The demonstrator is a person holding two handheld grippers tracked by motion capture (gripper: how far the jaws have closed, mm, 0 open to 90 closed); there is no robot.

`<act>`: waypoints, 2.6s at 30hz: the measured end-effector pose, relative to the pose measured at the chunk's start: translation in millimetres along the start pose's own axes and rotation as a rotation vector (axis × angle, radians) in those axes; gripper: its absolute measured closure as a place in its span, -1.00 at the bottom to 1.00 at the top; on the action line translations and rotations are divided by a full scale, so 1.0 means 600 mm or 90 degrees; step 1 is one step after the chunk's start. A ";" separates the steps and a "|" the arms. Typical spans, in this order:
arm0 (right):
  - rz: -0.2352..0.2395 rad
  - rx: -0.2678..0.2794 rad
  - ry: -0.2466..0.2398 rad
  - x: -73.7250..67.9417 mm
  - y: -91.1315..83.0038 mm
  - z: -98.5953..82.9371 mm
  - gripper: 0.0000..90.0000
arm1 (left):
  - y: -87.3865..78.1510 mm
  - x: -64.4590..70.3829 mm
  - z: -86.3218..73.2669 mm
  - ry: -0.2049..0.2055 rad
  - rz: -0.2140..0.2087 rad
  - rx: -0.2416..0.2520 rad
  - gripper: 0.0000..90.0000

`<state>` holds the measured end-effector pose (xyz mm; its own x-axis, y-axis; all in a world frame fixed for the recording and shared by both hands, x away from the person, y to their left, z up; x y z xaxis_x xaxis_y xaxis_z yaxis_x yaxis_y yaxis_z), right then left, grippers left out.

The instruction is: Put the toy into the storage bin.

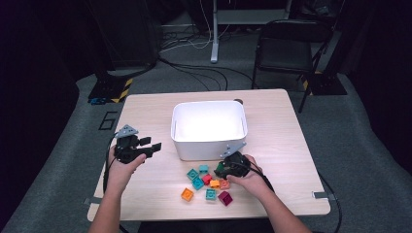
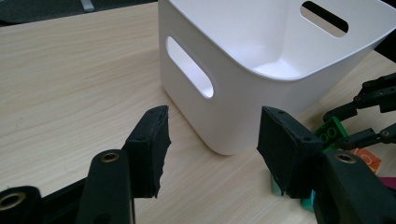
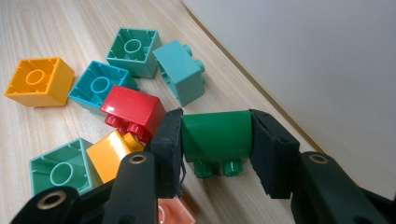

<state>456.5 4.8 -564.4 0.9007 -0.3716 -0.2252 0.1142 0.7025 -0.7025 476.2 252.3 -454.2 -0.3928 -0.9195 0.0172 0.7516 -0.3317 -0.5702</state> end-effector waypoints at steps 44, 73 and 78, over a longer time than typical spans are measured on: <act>-0.001 0.072 0.015 -0.055 -0.157 0.092 0.30 | -0.003 0.001 0.003 -0.006 -0.009 0.005 -0.04; -0.010 0.082 -0.012 -0.015 -0.205 0.224 0.30 | -0.012 -0.009 0.007 -0.020 -0.014 0.015 -0.04; -0.010 0.085 -0.008 0.000 -0.194 0.250 0.30 | -0.013 -0.012 0.007 -0.021 -0.012 0.015 -0.04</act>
<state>505.9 14.0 -381.4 0.9033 -0.3765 -0.2057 0.1828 0.7715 -0.6093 475.4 260.6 -446.7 -0.3893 -0.9194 0.0556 0.7568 -0.3536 -0.5497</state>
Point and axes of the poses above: each handheld gripper's, and its own axes: y roughly forward along the jaws, z roughly out of its top, x roughly to its right, the point moved 10 cm from there along y, roughly forward along the jaws, and after that the axes turned 13 degrees about z, right-handed, at the moved point
